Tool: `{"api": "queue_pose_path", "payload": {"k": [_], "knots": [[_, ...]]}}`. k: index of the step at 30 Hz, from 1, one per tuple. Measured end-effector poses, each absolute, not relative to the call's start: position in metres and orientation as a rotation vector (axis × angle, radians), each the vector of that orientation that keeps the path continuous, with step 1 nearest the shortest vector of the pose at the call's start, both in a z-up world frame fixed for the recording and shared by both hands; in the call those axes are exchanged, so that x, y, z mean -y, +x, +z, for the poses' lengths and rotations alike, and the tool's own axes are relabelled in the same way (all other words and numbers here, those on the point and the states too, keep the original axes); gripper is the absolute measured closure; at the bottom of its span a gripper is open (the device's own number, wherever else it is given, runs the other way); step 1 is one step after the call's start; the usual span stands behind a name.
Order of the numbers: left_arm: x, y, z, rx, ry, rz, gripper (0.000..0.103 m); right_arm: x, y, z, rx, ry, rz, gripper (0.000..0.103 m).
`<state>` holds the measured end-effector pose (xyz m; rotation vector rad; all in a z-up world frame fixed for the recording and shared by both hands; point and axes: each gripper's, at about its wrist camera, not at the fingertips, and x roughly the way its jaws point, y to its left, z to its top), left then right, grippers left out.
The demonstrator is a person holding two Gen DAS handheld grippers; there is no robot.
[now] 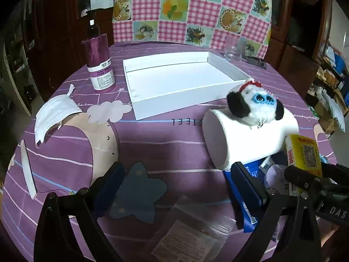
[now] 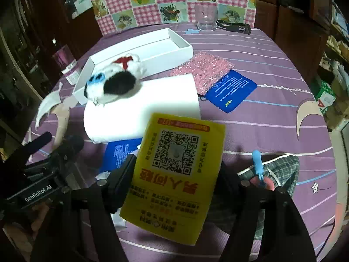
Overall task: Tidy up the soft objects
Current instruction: 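Grasp the white plush toy with the left gripper while the right gripper carries the booklet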
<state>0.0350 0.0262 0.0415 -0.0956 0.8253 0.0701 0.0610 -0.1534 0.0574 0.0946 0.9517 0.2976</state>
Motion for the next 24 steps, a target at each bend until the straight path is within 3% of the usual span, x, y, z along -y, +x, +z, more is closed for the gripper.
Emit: {"api": "queue_pose_path", "payload": {"k": [14, 20, 24], "knots": [[0.009, 0.042, 0.083, -0.688, -0.093, -0.123, 0.005, 0.199, 0.056, 0.093, -0.76, 0.28, 0.314, 0.034], [0.033, 0.072, 0.089, -0.709, -0.027, -0.131, 0.015, 0.213, 0.057, 0.1, -0.717, 0.336, 0.316, 0.033], [0.036, 0.093, 0.082, -0.763, -0.026, -0.094, 0.028, 0.218, 0.06, 0.1, -0.715, 0.355, 0.309, 0.033]]}}
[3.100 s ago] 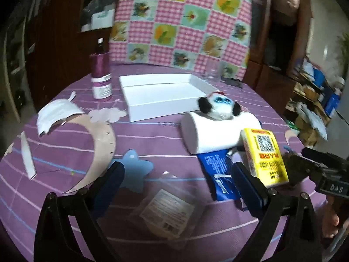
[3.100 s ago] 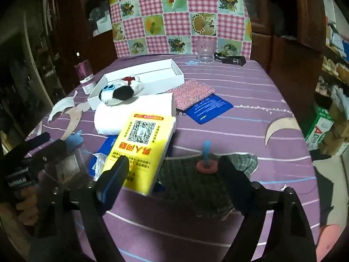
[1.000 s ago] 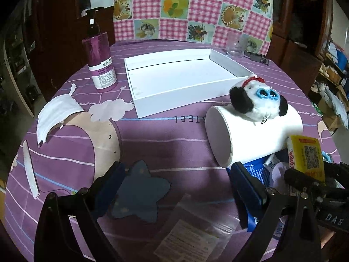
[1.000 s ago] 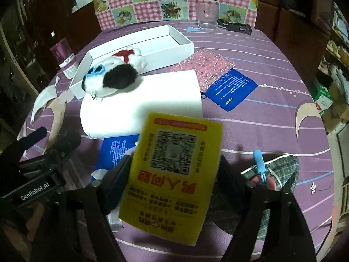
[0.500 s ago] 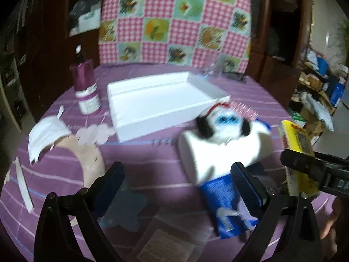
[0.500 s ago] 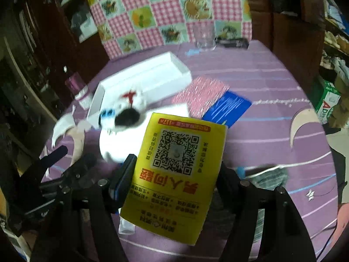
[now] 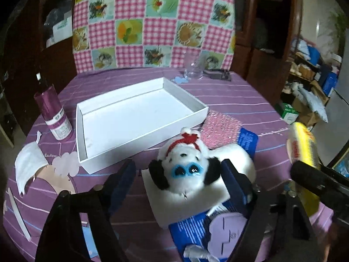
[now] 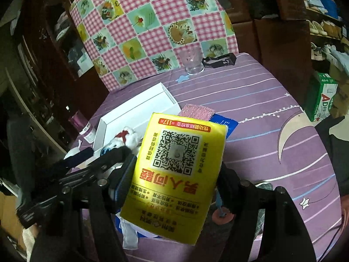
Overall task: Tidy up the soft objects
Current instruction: 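Grasp the white plush toy with the left gripper while the right gripper carries the booklet, then lower the plush toy into the white box with the left gripper while the right gripper drops the booklet in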
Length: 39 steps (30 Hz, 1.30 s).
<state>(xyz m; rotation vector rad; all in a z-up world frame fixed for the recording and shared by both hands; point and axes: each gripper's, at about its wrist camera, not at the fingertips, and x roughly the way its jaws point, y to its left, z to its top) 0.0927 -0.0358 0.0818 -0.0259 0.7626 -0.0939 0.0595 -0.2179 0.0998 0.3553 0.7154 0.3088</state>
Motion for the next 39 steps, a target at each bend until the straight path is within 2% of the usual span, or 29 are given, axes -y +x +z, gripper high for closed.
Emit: {"api": "queue_pose_path", "payload": {"k": [3, 10, 19, 27, 33, 39], "knots": [[0.031, 0.101, 0.073, -0.824, -0.076, -0.105, 0.049, 0.222, 0.061, 0.099, -0.718, 0.369, 0.299, 0.033], [0.03, 0.089, 0.073, -0.833, -0.087, -0.124, 0.06, 0.22, 0.067, 0.092, -0.752, 0.376, 0.311, 0.033], [0.019, 0.048, 0.1, -0.731, -0.055, -0.031, 0.061, 0.215, 0.069, 0.088, -0.764, 0.35, 0.319, 0.033], [0.01, 0.02, 0.121, -0.712, -0.033, 0.011, 0.061, 0.206, 0.072, 0.083, -0.816, 0.346, 0.363, 0.033], [0.005, 0.019, 0.133, -0.724, -0.062, 0.001, 0.061, 0.219, 0.092, 0.102, -0.924, 0.446, 0.425, 0.033], [0.002, 0.046, 0.147, -0.732, -0.083, -0.011, 0.061, 0.226, 0.134, 0.139, -0.942, 0.489, 0.347, 0.033]]}}
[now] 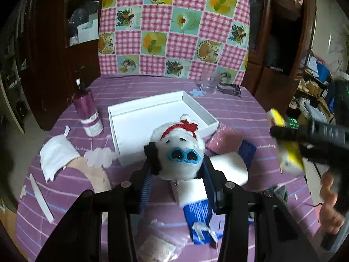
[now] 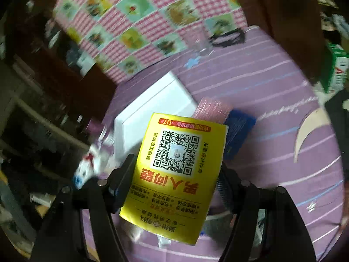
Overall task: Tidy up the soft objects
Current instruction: 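Lower the plush toy into the white box with the left gripper while the right gripper drops the booklet in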
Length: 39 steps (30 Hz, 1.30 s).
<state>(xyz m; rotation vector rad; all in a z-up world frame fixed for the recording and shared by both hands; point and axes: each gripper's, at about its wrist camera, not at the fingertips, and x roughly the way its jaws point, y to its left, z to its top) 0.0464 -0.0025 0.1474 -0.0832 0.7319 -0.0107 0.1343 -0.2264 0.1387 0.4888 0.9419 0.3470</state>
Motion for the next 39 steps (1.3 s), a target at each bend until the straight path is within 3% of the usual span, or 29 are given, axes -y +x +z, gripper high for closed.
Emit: {"api": "queue_pose_path", "payload": {"k": [10, 21, 31, 34, 36, 39], "knots": [[-0.012, 0.122, 0.155, -0.686, -0.122, 0.059, 0.061, 0.198, 0.212, 0.154, -0.944, 0.613, 0.439, 0.032], [-0.05, 0.192, 0.115, -0.702, -0.16, 0.152, 0.061, 0.164, 0.288, 0.101, -1.056, 0.785, 0.484, 0.032], [-0.06, 0.223, 0.059, -0.852, -0.13, 0.246, 0.061, 0.146, 0.322, 0.016, -1.167, 1.052, 0.407, 0.032], [-0.065, 0.227, 0.047, -0.909, -0.172, 0.231, 0.061, 0.158, 0.319, 0.012, -1.125, 1.186, 0.438, 0.022], [-0.065, 0.227, 0.042, -0.927, -0.189, 0.221, 0.061, 0.161, 0.317, 0.012, -1.109, 1.245, 0.482, 0.009], [-0.06, 0.227, 0.039, -0.936, -0.174, 0.213, 0.061, 0.16, 0.316, 0.018, -1.125, 1.231, 0.488, 0.008]]}}
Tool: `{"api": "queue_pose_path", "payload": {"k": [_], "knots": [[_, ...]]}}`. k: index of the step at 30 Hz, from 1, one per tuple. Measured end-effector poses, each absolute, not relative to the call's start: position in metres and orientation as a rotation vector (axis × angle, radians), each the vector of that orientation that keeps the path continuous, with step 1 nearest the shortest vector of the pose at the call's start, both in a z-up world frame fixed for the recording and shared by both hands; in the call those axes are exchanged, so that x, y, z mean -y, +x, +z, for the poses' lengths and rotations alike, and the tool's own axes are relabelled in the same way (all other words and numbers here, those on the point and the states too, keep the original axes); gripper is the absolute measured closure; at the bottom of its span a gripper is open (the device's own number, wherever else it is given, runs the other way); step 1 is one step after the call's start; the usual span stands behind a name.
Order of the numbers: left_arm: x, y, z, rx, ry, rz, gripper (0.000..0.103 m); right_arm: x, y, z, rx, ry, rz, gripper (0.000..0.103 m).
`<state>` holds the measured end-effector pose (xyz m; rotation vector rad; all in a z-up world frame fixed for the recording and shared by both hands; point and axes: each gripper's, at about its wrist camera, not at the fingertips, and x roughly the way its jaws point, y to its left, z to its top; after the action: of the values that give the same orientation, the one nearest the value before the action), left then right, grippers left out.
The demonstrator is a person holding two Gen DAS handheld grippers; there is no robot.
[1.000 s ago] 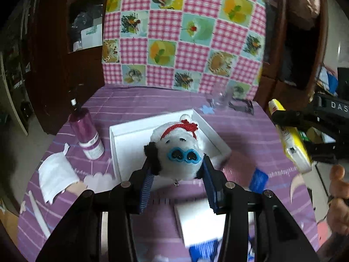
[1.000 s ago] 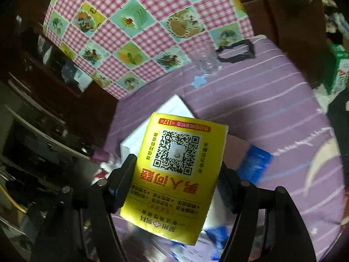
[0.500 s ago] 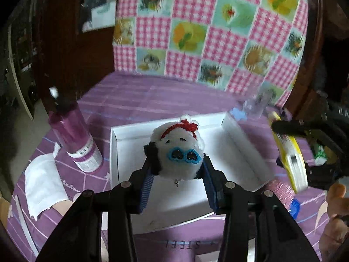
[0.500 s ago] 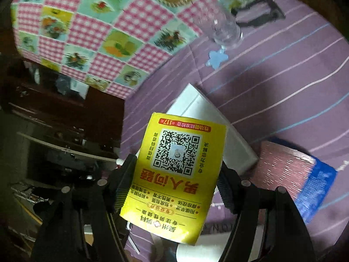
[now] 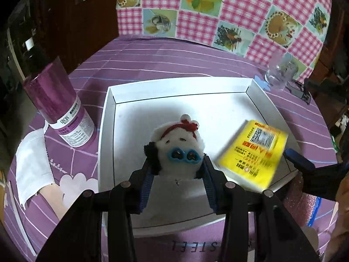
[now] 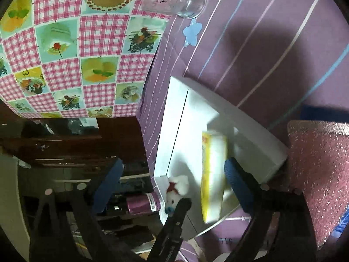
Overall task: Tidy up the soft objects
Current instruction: 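Lower the plush toy into the white box with the left gripper while the right gripper drops the booklet in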
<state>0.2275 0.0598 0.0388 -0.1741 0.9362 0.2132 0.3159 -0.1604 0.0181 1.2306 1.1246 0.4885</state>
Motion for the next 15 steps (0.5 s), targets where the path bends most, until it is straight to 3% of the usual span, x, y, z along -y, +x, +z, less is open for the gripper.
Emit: {"api": "queue_pose_path", "payload": {"k": [3, 7, 8, 9, 10, 12, 15], "knots": [[-0.059, 0.229, 0.038, -0.943, -0.16, 0.22, 0.061, 0.157, 0.315, 0.031, -1.139, 1.101, 0.464, 0.008], [-0.07, 0.232, 0.033, -0.996, -0.198, 0.239, 0.06, 0.147, 0.308, 0.07, -1.091, 0.629, 0.302, 0.009], [-0.073, 0.233, 0.032, -1.018, -0.222, 0.238, 0.06, 0.143, 0.307, 0.075, -1.069, 0.548, 0.282, 0.02], [-0.075, 0.234, 0.031, -1.029, -0.235, 0.238, 0.06, 0.137, 0.305, 0.08, -1.041, 0.44, 0.254, 0.039], [-0.076, 0.234, 0.031, -1.041, -0.245, 0.24, 0.06, 0.128, 0.305, 0.081, -1.027, 0.348, 0.232, 0.045], [-0.078, 0.234, 0.032, -1.051, -0.239, 0.251, 0.06, 0.118, 0.308, 0.073, -1.022, 0.248, 0.218, 0.055], [-0.077, 0.233, 0.034, -1.055, -0.215, 0.274, 0.06, 0.108, 0.314, 0.061, -1.009, 0.099, 0.127, 0.057]]}}
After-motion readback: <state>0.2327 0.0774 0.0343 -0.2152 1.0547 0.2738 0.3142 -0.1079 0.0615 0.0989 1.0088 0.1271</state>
